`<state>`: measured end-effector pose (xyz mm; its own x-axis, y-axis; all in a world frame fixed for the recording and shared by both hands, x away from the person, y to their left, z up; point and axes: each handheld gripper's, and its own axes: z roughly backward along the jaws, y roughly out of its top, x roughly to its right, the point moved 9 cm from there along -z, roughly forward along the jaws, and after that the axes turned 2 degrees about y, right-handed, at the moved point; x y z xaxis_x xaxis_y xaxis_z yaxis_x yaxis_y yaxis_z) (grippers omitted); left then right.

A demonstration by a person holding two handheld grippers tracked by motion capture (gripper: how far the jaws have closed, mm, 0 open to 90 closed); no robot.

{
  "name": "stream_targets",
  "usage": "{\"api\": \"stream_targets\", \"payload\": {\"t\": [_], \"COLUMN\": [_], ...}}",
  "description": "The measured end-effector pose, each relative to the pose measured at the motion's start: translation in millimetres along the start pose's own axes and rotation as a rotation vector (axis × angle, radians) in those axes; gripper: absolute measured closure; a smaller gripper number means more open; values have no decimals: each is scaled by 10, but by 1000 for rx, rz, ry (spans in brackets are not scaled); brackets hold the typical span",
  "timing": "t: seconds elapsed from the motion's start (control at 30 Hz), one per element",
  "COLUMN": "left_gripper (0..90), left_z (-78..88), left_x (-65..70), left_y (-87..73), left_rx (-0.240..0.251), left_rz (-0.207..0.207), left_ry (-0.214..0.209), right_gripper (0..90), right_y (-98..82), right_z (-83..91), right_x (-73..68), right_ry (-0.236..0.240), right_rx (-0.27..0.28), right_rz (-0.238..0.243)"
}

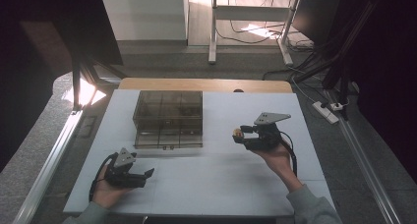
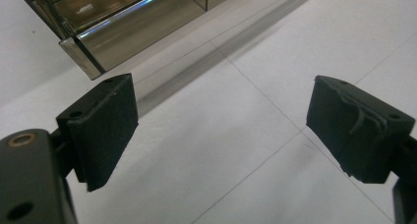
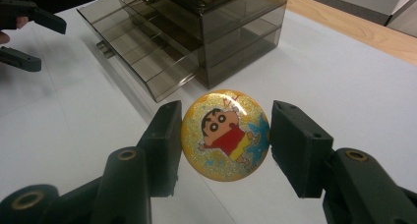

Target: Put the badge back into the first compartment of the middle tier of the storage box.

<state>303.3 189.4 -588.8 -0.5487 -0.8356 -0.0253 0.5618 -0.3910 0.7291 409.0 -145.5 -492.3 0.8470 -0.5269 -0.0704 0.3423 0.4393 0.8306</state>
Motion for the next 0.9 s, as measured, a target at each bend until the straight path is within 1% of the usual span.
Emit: {"api": "stream_targets", "payload": {"t": [0.9], "left_gripper": [125], "left_z": [4], "left_x": [0], "left_y": [0], "left_rx": [2], "left_rz": [-1], "left_ry": [-1], "right_gripper": [464], "right_y": [165], "right_z": [-194], "right_x": [-267], "right_ry": [65], "right_rx": [11], "right_rz": [39]}}
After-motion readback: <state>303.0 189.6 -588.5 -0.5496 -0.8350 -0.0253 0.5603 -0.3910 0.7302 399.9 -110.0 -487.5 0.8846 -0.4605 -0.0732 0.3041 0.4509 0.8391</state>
